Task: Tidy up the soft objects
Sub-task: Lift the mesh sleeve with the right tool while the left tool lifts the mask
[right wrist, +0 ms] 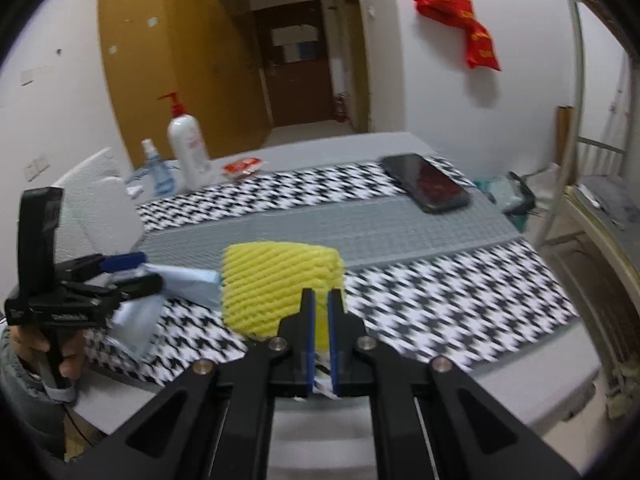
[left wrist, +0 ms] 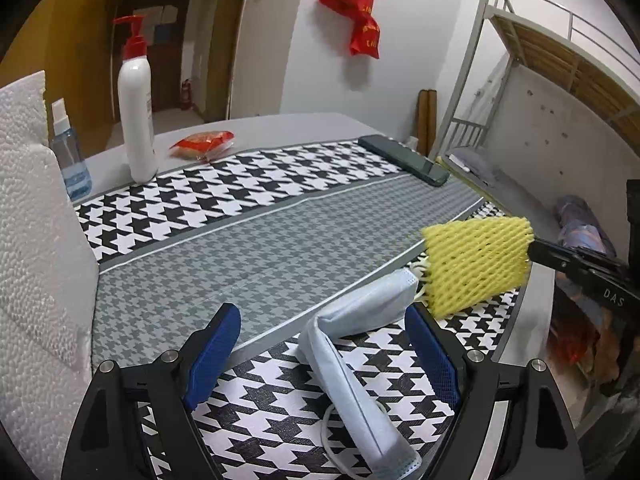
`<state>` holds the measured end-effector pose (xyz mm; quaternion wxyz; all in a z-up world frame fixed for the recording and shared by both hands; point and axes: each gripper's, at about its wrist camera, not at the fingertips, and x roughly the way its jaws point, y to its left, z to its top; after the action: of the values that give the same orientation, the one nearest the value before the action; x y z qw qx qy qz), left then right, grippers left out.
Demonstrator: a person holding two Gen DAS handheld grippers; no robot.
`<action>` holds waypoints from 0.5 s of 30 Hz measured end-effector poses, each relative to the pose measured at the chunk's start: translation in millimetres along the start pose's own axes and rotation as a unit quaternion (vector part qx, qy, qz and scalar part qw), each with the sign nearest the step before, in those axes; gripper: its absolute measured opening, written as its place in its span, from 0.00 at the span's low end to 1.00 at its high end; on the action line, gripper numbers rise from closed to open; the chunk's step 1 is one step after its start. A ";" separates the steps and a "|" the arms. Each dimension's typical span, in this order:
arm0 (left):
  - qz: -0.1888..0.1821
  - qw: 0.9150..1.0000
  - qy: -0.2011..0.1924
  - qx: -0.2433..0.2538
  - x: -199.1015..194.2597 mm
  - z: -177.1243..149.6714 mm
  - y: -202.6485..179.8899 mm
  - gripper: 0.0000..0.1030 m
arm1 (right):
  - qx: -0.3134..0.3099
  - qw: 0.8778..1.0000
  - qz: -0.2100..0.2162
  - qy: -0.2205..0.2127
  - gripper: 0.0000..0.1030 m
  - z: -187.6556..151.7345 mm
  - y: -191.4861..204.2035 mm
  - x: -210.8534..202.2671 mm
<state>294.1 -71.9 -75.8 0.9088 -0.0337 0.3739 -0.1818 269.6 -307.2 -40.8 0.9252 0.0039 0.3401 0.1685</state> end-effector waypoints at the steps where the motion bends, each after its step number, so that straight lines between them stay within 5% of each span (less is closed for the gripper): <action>1: 0.000 1.000 0.004 0.000 1.6 -0.5 -0.1 0.82 | 0.006 1.000 -0.008 0.004 0.08 -2.6 -5.3 -0.6; 10: 0.018 0.999 0.036 0.010 14.9 -5.0 -2.0 0.58 | 0.007 0.998 -0.038 0.044 0.10 -23.1 -16.2 15.1; 12: 0.020 0.999 0.039 0.009 16.3 -4.9 -1.0 0.50 | 0.004 0.998 -0.049 0.047 0.19 -24.4 -17.5 15.4; 15: 0.023 0.999 0.046 0.005 19.3 -5.2 1.9 0.38 | 0.003 0.998 -0.055 0.042 0.50 -25.5 -19.2 12.5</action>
<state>303.8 -76.6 -92.8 0.8946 -0.0117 0.4154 -0.1641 268.3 -324.2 -70.6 0.9179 -0.0194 0.3789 0.1164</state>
